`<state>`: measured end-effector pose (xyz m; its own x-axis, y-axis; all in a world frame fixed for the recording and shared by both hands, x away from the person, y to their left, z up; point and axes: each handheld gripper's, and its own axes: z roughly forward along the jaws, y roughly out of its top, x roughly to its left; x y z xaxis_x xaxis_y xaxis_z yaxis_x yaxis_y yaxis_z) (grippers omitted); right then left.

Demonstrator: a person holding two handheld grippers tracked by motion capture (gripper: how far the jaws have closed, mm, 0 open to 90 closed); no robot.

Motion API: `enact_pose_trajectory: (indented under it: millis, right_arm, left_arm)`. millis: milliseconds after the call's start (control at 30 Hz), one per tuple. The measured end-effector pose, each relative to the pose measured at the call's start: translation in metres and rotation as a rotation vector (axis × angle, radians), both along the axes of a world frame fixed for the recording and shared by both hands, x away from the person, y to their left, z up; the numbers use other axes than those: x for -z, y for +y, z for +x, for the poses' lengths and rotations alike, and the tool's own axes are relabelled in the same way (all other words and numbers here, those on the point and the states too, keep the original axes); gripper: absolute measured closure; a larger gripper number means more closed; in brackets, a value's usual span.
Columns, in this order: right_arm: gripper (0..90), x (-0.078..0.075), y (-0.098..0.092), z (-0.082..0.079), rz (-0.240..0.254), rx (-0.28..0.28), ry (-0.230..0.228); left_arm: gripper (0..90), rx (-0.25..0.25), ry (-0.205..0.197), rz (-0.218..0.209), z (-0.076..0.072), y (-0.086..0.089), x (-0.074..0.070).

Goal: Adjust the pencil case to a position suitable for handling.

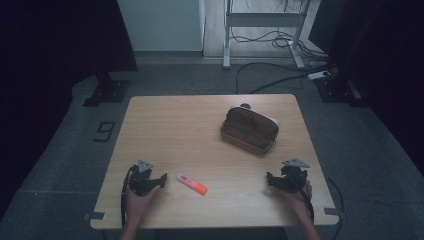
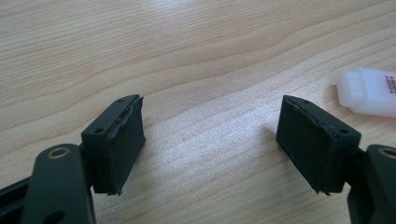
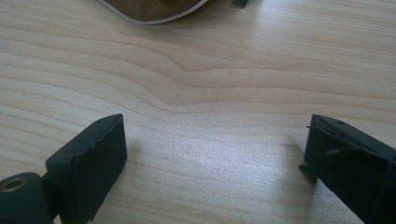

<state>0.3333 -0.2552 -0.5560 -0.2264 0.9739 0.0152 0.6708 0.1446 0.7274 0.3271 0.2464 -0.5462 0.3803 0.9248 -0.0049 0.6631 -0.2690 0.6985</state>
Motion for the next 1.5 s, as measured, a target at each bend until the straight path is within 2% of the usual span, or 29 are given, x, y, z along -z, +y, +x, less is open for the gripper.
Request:
enact_pose_trajectory:
  millis: [433, 733, 767, 933, 967, 1267, 1500]
  right_arm:
    - [5.8, 0.000, 0.000, 0.000, -0.001, 0.000, -0.002]
    - [12.6, -0.002, -0.002, -0.003, 0.008, 0.014, -0.009]
    - [12.8, -0.005, -0.004, -0.005, 0.026, 0.017, -0.020]
    - [13.5, -0.011, -0.006, -0.007, 0.045, 0.020, -0.059]
    - [14.6, -0.013, -0.009, -0.009, 0.058, 0.025, -0.087]
    - [15.7, -0.023, -0.016, -0.009, 0.106, 0.003, -0.116]
    - [17.0, -0.030, -0.017, -0.003, 0.110, -0.021, -0.136]
  left_arm:
    - [22.9, 0.001, 0.001, -0.001, 0.000, 0.000, 0.000]
    - [22.9, 0.000, 0.001, 0.000, 0.000, 0.000, 0.000]
    - [22.9, 0.000, 0.001, 0.000, 0.000, 0.000, 0.000]
    - [22.9, 0.000, 0.001, 0.000, 0.000, 0.000, 0.000]
    - [22.9, 0.000, 0.001, -0.001, 0.000, 0.000, 0.000]
    - [22.9, 0.000, 0.001, 0.001, 0.000, 0.000, 0.000]
    - [23.0, -0.001, 0.000, 0.000, 0.000, 0.000, 0.000]
